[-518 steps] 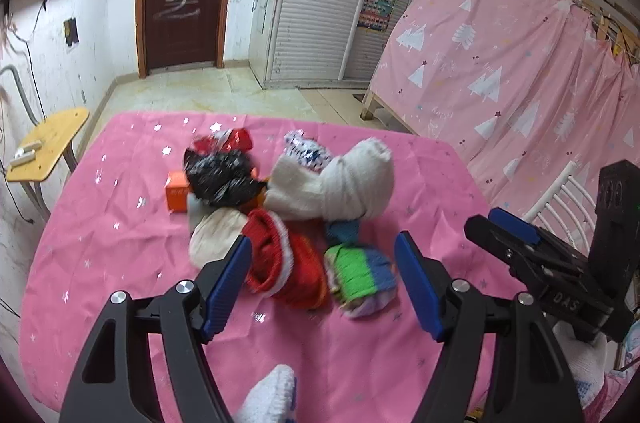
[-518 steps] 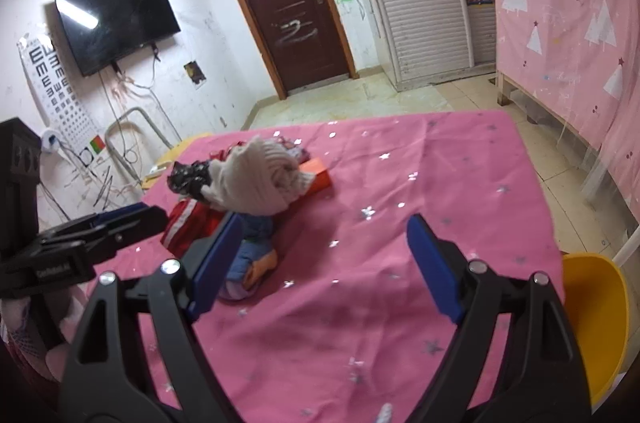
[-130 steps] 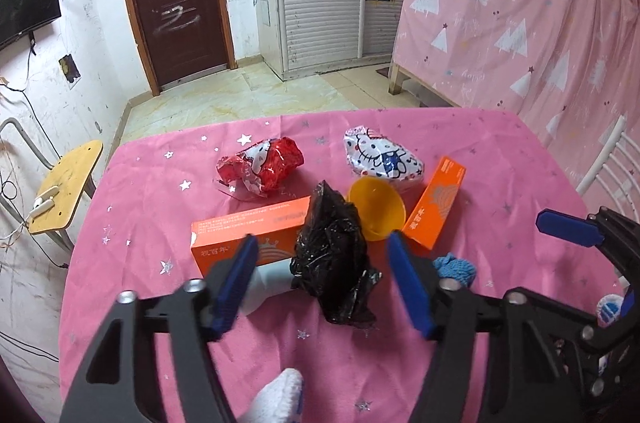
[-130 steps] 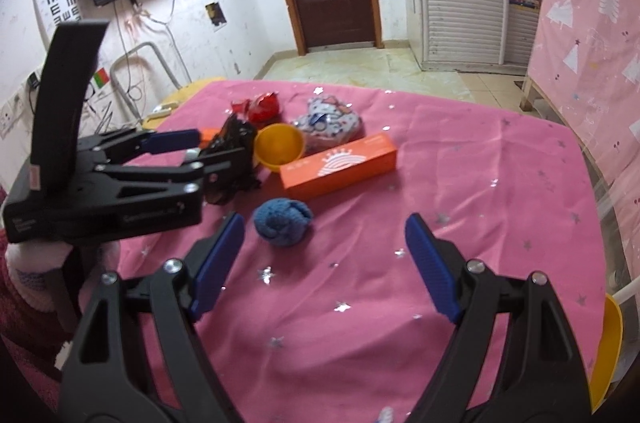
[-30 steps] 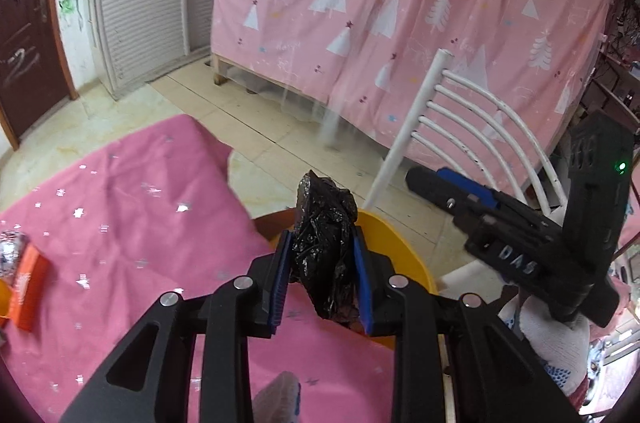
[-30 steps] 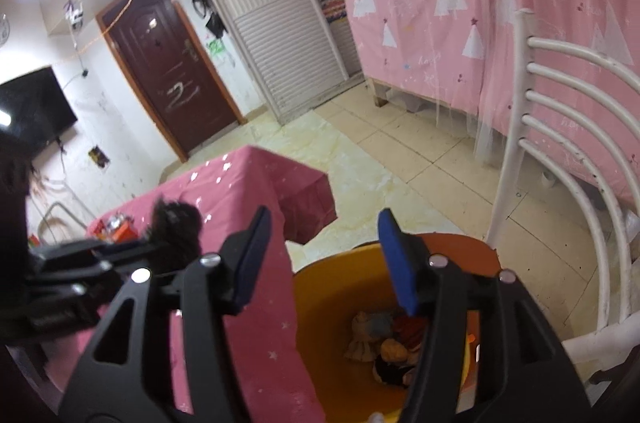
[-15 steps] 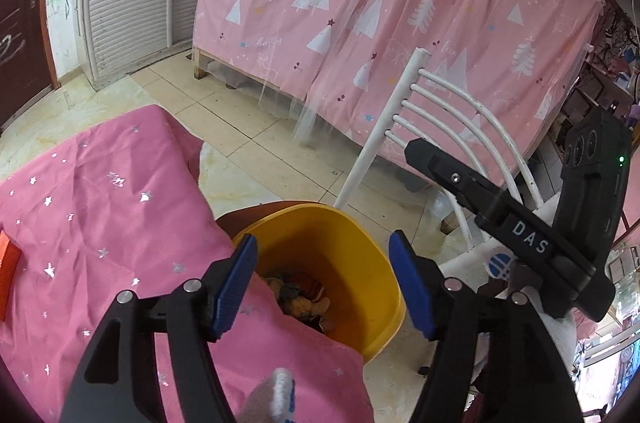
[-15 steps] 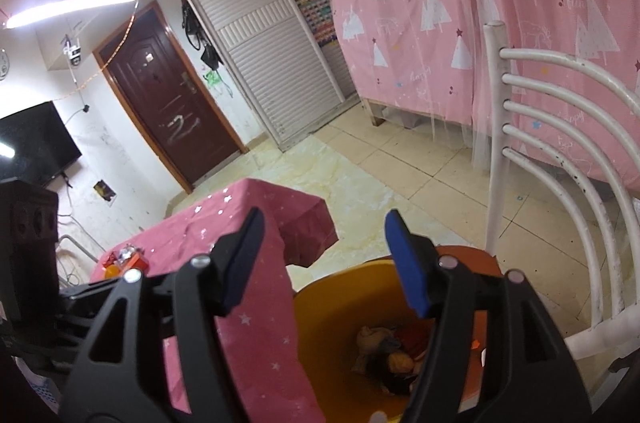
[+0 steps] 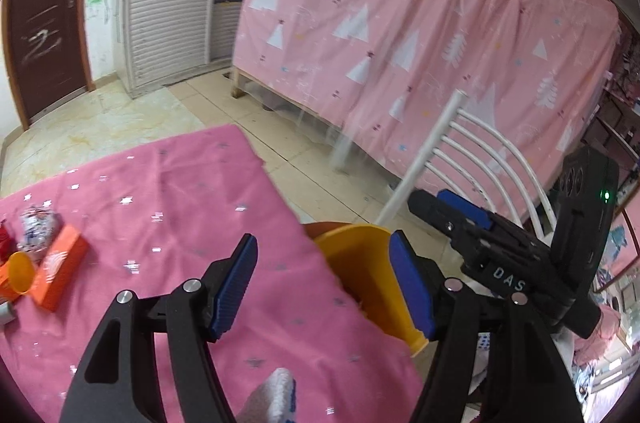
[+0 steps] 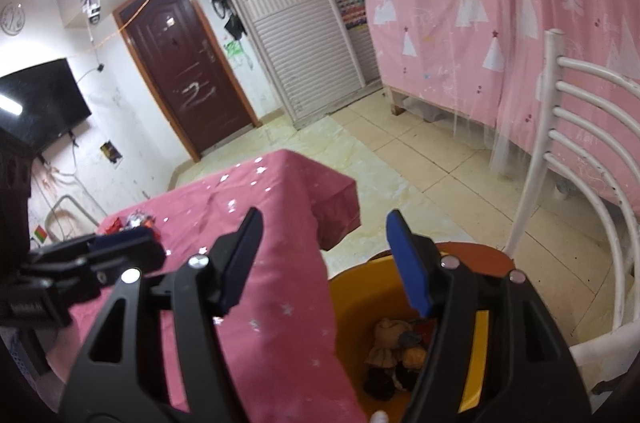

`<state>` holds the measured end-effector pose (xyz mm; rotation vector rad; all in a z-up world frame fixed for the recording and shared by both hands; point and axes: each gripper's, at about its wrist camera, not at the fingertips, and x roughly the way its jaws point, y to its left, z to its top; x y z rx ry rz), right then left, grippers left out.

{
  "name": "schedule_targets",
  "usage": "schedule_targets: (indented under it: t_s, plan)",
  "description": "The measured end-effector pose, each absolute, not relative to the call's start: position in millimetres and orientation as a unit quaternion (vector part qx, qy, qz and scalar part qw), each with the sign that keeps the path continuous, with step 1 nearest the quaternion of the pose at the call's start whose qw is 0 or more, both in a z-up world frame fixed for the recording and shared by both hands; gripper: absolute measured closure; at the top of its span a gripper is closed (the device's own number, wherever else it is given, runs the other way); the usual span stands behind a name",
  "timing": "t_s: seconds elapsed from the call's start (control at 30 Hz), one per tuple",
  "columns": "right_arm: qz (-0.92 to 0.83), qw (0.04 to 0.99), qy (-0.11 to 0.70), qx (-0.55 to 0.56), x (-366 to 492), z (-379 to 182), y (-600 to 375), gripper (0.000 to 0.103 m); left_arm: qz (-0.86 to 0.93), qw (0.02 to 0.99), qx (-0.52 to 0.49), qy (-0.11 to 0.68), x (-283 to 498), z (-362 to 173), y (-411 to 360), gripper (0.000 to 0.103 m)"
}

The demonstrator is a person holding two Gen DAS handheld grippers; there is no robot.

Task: Collect trash
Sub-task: 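Move both tools back over the table toward the orange boxes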

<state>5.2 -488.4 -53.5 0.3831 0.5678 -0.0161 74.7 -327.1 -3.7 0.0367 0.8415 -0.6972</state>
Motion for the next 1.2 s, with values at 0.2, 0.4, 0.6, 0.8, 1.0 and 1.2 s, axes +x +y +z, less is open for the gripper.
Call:
schedule_targets:
  t_s: [0.2, 0.4, 0.6, 0.8, 1.0, 1.2]
  plan:
    - [0.015, 0.942, 0.289, 0.168, 22.1, -48.8, -458.5, 0.04, -0.312, 0.866, 0.008, 0.391, 79.6, 4.2, -296.0, 0.042]
    - [0.044, 0.941, 0.303, 0.14, 41.1, -45.1, -419.2, 0.034, -0.28, 0.883, 0.011, 0.377, 84.7, 10.9, -258.3, 0.038]
    - [0.07, 0.939, 0.315, 0.117, 58.5, -43.0, -384.7, 0.034, -0.244, 0.894, 0.001, 0.376, 99.5, 10.9, -216.3, 0.035]
    - [0.103, 0.935, 0.328, 0.087, 75.5, -41.9, -349.4, 0.022, -0.199, 0.9, -0.001, 0.389, 116.1, 5.1, -172.3, 0.032]
    - [0.13, 0.929, 0.341, 0.063, 89.3, -43.3, -312.4, 0.022, -0.152, 0.907, -0.008, 0.393, 131.1, 3.7, -129.5, 0.032]
    - [0.16, 0.92, 0.355, 0.044, 101.4, -43.9, -282.2, 0.016, -0.124, 0.909, -0.013, 0.398, 139.3, 1.8, -103.0, 0.031]
